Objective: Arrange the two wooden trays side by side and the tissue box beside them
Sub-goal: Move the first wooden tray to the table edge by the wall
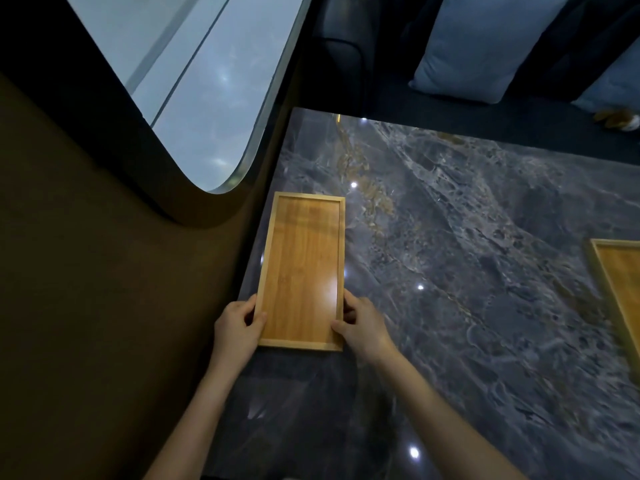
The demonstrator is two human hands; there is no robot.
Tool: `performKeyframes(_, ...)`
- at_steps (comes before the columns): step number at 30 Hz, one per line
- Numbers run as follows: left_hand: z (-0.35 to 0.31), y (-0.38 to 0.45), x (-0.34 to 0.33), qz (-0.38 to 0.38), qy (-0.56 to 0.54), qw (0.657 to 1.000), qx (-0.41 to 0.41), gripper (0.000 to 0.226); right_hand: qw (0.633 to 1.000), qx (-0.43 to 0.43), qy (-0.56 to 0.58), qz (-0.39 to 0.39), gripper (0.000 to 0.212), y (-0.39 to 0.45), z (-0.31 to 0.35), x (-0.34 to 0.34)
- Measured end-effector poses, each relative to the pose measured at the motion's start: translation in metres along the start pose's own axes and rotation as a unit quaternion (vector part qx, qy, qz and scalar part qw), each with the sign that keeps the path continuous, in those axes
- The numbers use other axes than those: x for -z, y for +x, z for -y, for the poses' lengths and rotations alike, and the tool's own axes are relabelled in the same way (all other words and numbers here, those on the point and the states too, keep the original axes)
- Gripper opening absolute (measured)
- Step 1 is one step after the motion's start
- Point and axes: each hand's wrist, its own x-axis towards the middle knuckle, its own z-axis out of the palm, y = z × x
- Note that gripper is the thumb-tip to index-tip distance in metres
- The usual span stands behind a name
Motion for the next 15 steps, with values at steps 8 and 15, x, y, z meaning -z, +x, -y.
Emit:
performKeyframes(8,0.008,0.006,0.001,-0.031,0.052,0.998,0.006,0.042,0.999,0.031,-0.025,-0.006,0.05,0.0,0.005,-0.012)
performKeyframes(15,0.007,0.006,-0.005,-0.065,0.107,0.992,-0.002,0.04,0.999,0.037,-0.022,-0.023,0.053,0.001,0.005,-0.02)
